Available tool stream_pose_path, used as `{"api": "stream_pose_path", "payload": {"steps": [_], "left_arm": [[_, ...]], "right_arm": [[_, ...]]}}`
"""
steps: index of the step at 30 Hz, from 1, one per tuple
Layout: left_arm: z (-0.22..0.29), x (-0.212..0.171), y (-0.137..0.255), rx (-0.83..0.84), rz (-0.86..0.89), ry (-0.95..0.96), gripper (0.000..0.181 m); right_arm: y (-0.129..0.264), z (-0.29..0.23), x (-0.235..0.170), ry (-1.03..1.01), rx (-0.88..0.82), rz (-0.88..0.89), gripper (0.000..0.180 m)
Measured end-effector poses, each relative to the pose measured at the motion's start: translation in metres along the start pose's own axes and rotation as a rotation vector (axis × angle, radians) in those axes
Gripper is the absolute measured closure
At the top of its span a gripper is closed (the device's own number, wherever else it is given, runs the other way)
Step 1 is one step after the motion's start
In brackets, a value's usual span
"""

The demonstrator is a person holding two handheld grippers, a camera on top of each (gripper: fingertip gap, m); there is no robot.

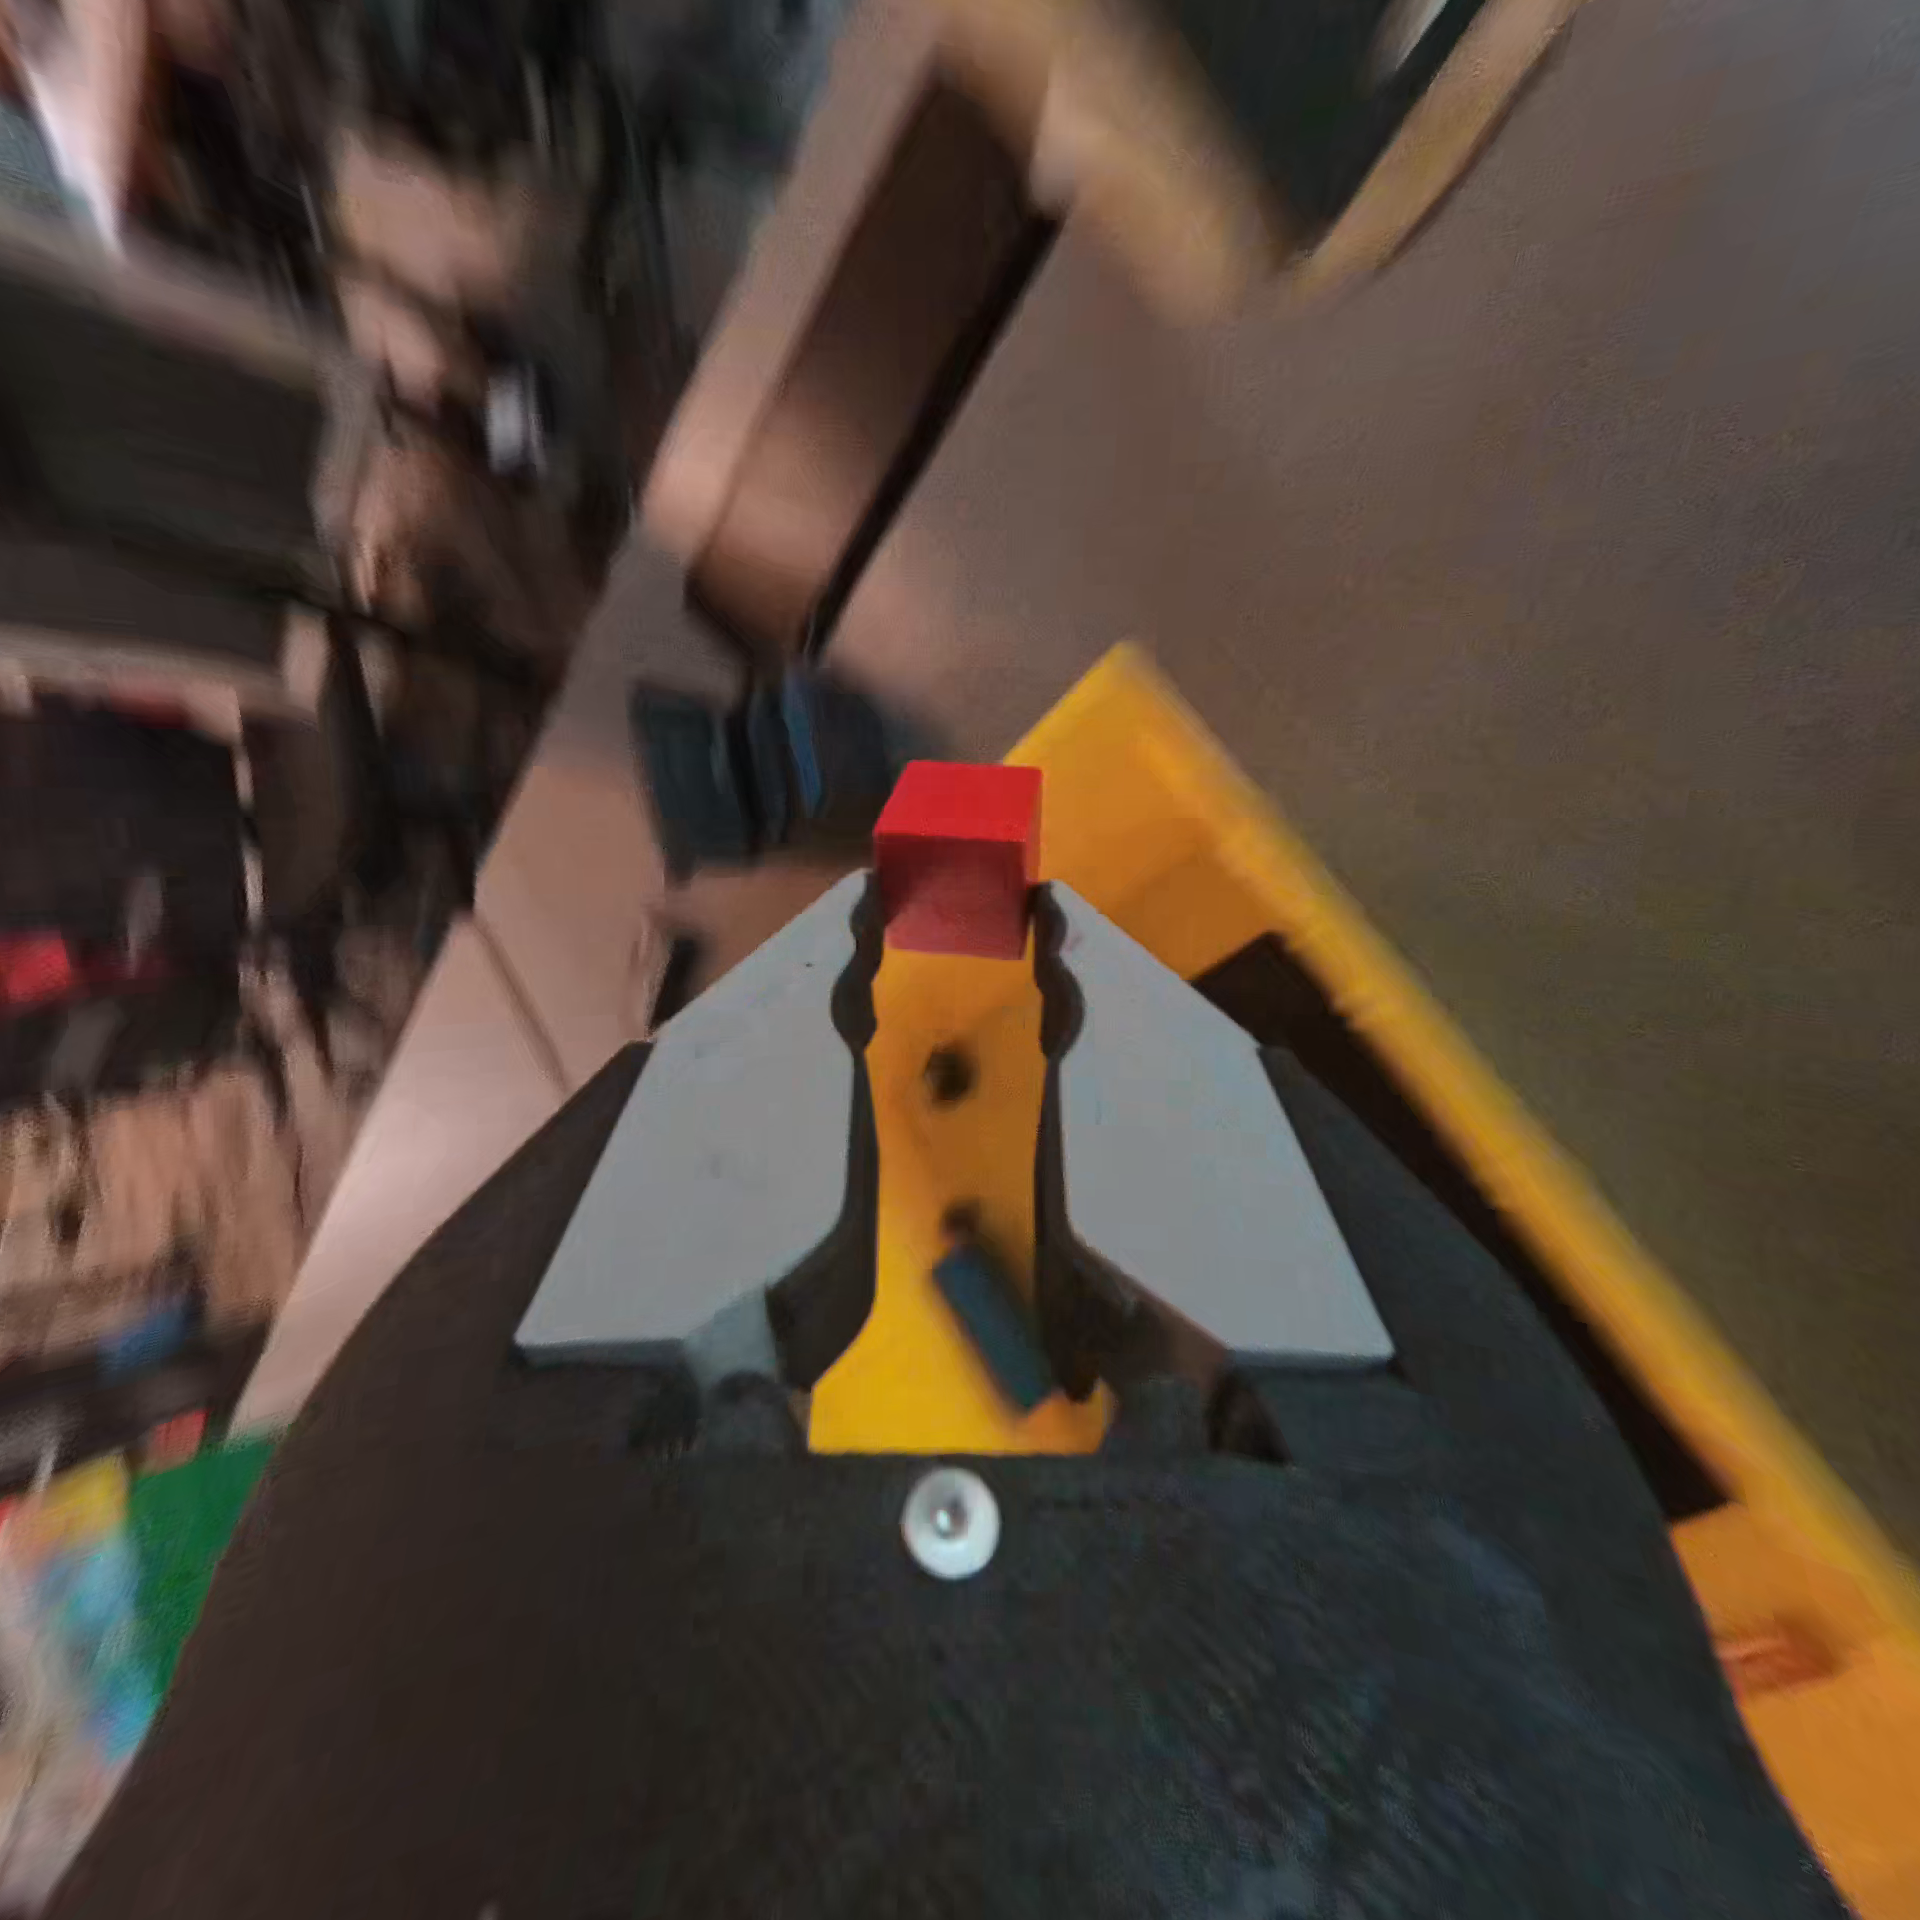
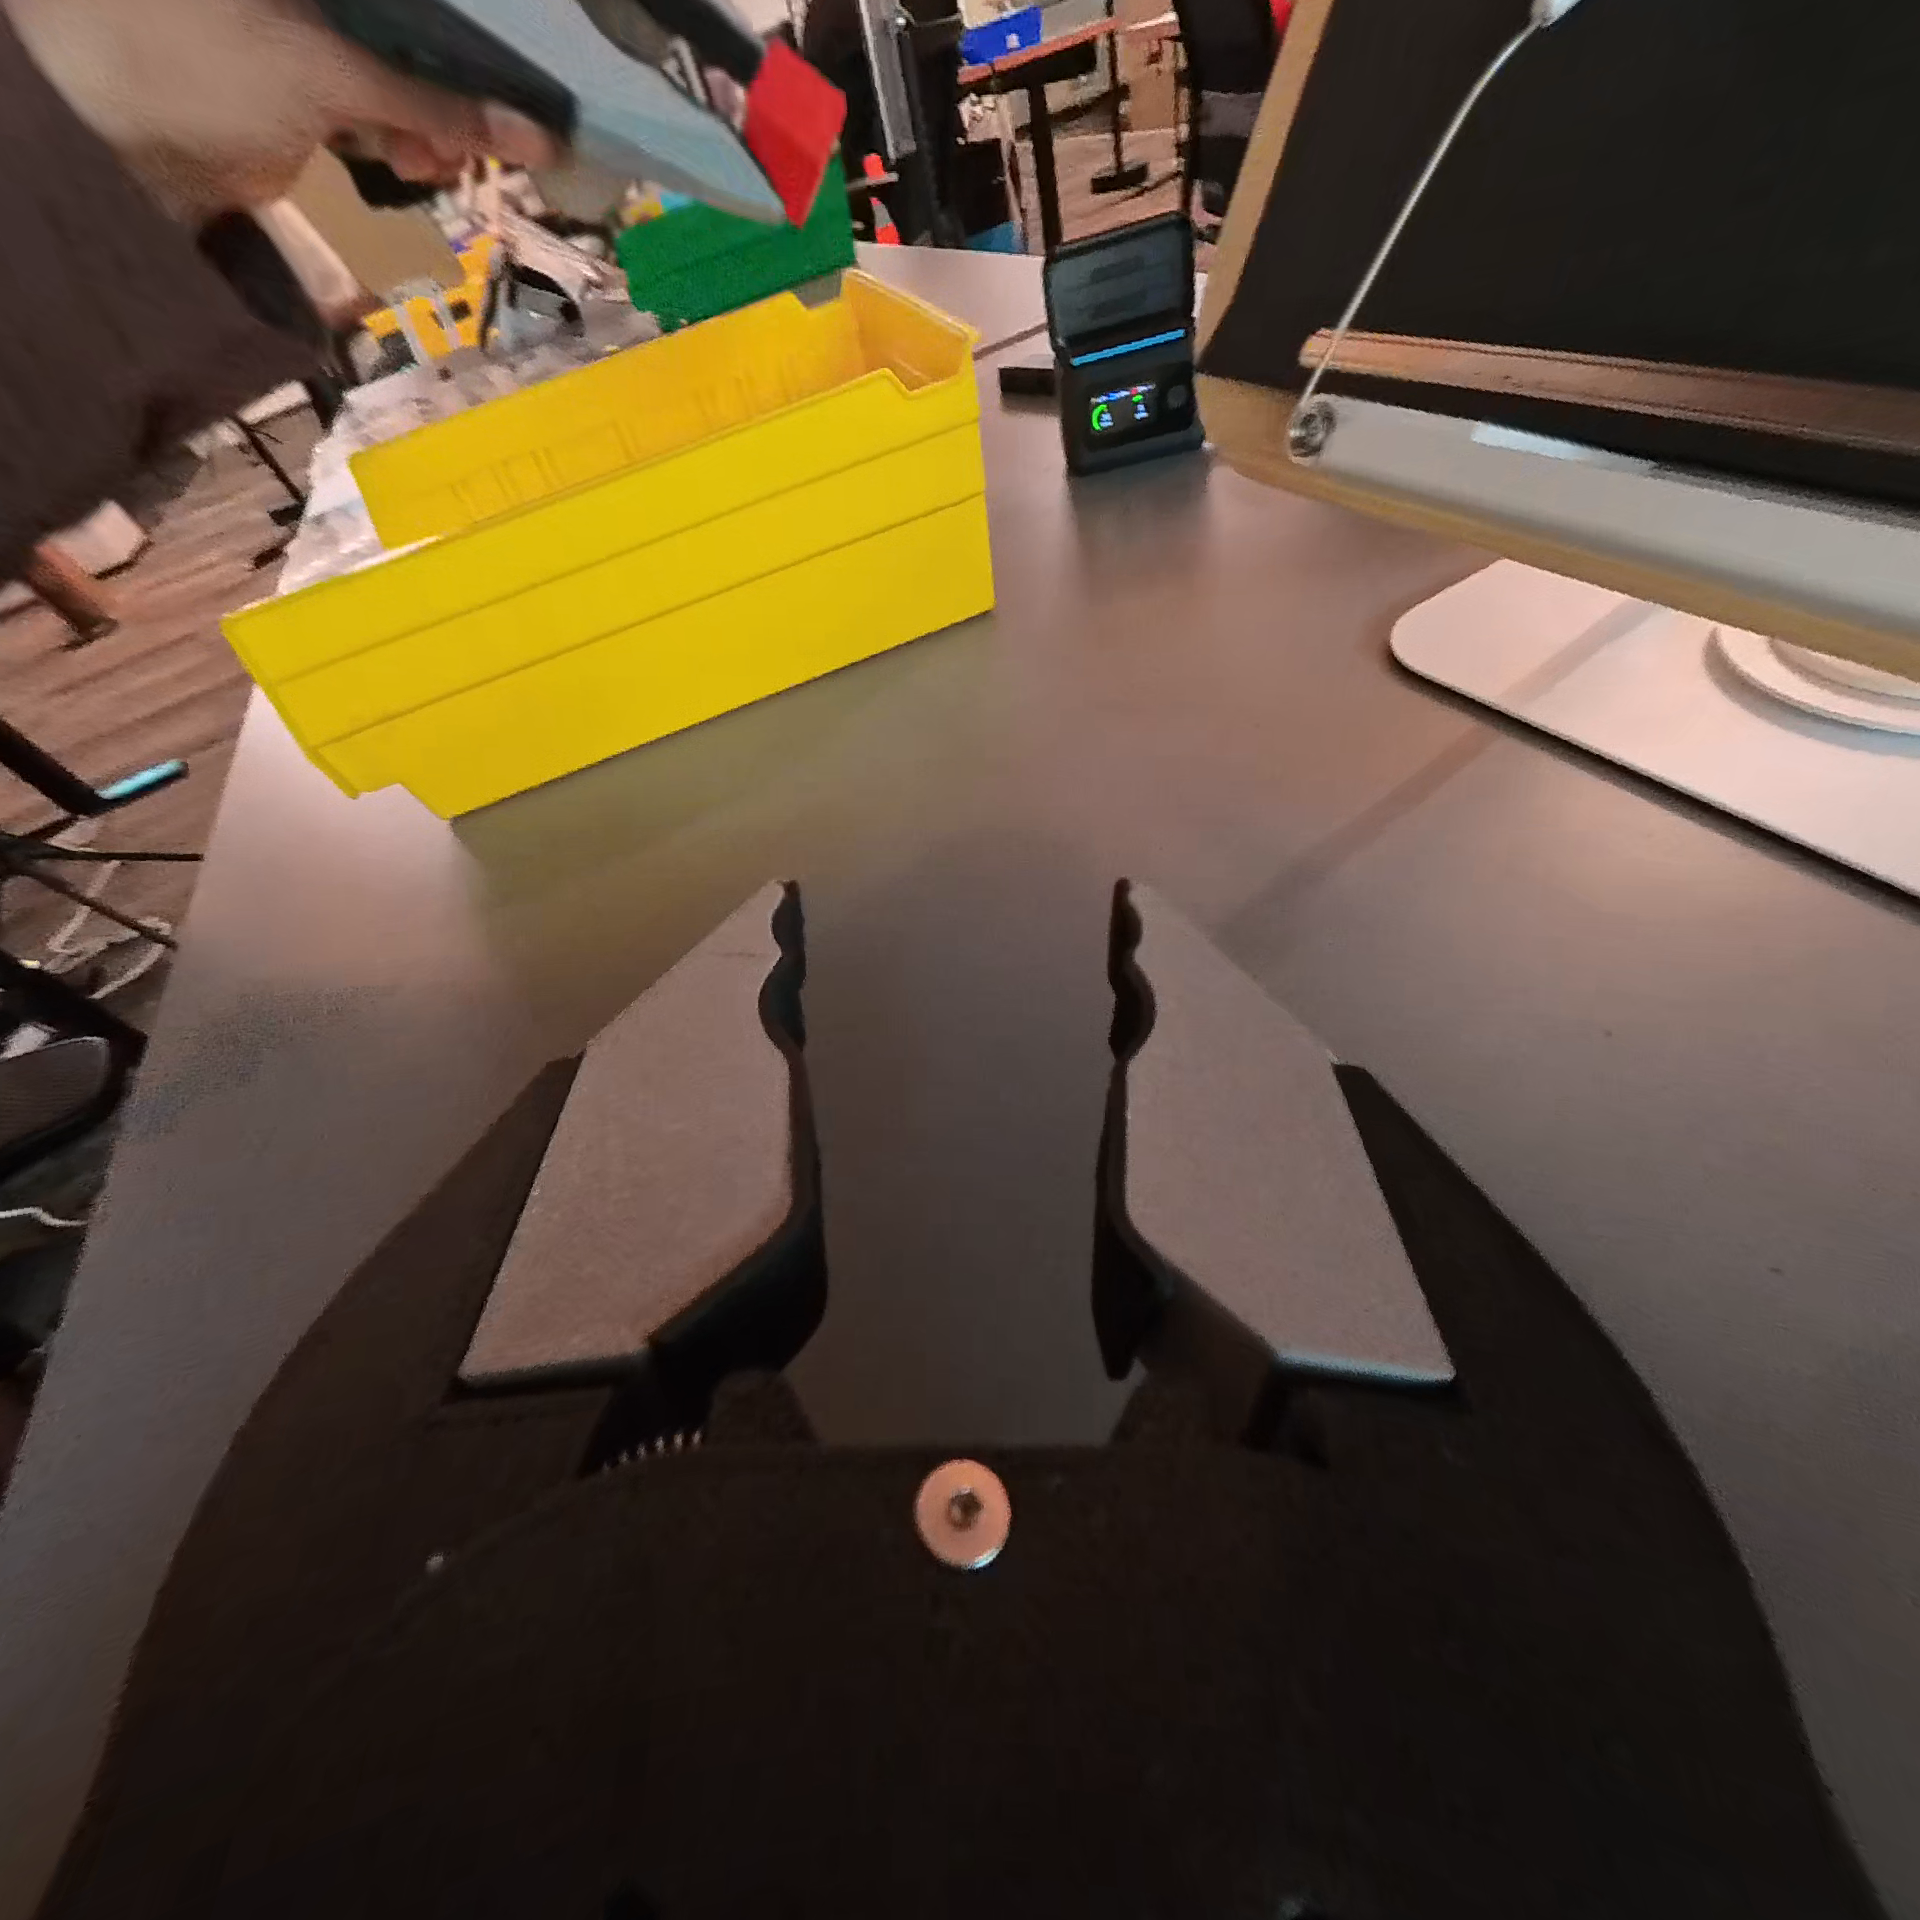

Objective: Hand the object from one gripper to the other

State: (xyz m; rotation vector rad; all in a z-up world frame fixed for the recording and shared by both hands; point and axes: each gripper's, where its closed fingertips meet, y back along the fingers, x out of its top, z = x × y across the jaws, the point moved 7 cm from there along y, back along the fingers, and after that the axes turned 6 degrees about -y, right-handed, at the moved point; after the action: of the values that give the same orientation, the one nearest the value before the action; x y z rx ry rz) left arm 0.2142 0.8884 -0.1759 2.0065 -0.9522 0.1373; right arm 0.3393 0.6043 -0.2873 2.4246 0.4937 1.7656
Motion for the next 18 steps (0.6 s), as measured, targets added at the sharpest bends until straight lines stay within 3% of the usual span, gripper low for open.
{"api": "stream_pose_path", "payload": {"steps": [2,5,9,14,18], "left_arm": [[0.051,0.050,0.032,-0.081,0.318,-0.052,0.156],[0.139,0.107,0.059,-0.200,0.675,-0.077,0.155],[0.190,0.143,0.057,0.081,0.970,-0.248,0.156],[0.205,0.142,0.029,0.151,1.077,-0.258,0.156],[0.207,0.129,0.014,0.192,1.092,-0.254,0.156]], "right_arm": [[0.001,-0.004,0.002,-0.032,0.081,0.019,0.124],[0.011,-0.022,0.012,-0.177,0.447,0.079,0.123],[0.031,-0.026,0.021,-0.344,0.765,0.133,0.123],[0.044,-0.021,0.024,-0.394,0.915,0.161,0.122],[0.038,-0.016,0.022,-0.387,0.861,0.138,0.123]]}}
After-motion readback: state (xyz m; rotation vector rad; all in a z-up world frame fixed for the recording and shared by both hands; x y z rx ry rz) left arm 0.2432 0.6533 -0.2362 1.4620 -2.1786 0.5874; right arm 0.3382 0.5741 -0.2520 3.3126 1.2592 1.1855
